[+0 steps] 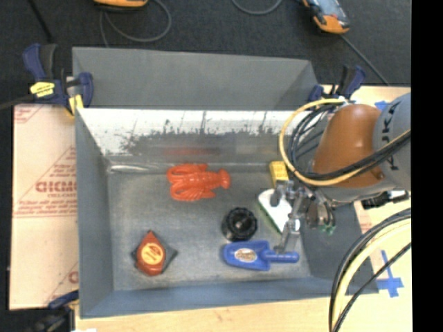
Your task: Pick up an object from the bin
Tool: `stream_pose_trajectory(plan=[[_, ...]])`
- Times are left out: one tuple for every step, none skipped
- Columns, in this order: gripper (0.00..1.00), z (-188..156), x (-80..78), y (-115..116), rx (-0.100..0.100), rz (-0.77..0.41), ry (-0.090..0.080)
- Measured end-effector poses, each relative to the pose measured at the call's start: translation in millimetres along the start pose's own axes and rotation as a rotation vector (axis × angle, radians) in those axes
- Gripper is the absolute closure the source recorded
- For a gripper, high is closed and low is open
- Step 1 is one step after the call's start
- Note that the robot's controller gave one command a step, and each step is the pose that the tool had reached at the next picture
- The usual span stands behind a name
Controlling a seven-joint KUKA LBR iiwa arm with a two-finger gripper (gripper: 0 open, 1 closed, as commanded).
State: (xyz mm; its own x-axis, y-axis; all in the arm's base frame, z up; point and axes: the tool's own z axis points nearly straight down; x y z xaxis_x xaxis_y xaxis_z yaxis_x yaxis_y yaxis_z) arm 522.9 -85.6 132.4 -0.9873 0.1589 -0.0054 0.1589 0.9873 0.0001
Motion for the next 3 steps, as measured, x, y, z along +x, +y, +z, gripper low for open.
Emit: stream_pose_trajectory(plan=[[0.00, 40, -17.1, 12, 0.000, -0.001, 0.000], [0.00, 58, -14.1, 41, 0.001, 0.063, 0.003], [1.00, 62, -20.7, 67, 0.000, 0.074, 0.001]])
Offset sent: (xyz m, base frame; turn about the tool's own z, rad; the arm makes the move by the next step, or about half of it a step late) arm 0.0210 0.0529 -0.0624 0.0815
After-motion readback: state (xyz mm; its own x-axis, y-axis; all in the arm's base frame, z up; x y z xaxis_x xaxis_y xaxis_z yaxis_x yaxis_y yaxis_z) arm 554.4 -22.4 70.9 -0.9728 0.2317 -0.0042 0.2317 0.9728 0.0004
